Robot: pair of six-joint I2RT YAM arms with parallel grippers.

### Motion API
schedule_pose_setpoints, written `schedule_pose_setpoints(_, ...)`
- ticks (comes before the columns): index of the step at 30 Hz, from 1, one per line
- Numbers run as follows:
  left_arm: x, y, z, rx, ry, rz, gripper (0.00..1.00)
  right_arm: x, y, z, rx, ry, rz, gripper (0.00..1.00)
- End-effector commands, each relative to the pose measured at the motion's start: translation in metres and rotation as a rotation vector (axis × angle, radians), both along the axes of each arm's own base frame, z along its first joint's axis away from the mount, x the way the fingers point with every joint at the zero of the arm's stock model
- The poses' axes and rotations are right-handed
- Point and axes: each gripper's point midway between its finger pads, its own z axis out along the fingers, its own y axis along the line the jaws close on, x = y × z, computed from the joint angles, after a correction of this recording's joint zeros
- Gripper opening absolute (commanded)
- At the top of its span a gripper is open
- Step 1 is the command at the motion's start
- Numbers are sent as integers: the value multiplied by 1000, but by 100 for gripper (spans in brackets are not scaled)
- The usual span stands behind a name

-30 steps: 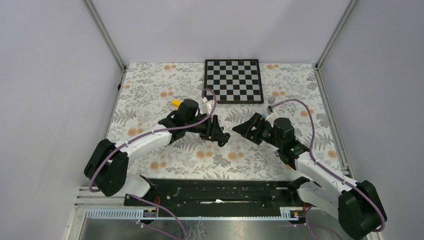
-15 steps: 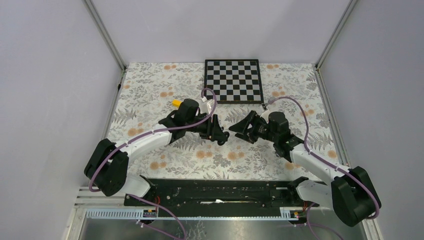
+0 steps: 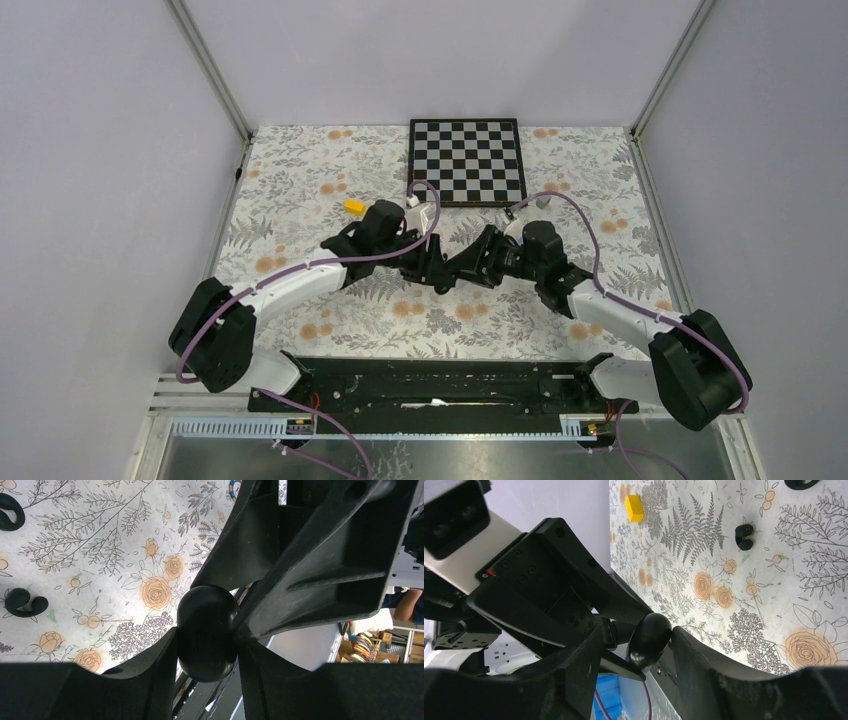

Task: Insert the wireless bluetooth earbuds into the charging case
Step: Pick up the charging case at the center of the board.

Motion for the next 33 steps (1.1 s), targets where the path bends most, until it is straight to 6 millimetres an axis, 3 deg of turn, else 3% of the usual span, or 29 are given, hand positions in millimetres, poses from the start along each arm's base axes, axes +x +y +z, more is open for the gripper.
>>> schedule_pose_setpoints(1,13,-7,25,-30,-110,0,17,-1,18,24,60,-51,66,59)
schedule_pose_setpoints(5,15,-6,25,-17,-126,8,18,-4,22,23,63,-45,79,56)
schedule_pose_setpoints(9,16,-5,25,9,-164,12,18,-5,22,22,77,-38,76,43)
schedule_pose_setpoints(12,16,-5,24,51,-208,14,21,-6,22,19,80,-29,74,17)
schedule_pose_setpoints(15,19,-3,26,92,-253,26,29,-6,22,18,91,-22,69,0)
schedule_pose_setpoints(21,27,8,37,127,-327,73,63,2,16,14,60,-30,4,0)
schedule_pose_setpoints(30,26,17,53,188,-528,122,74,20,2,-2,-66,3,-117,0)
schedule_pose_setpoints(33,14,9,51,263,-623,102,83,23,0,-3,-70,27,-150,0)
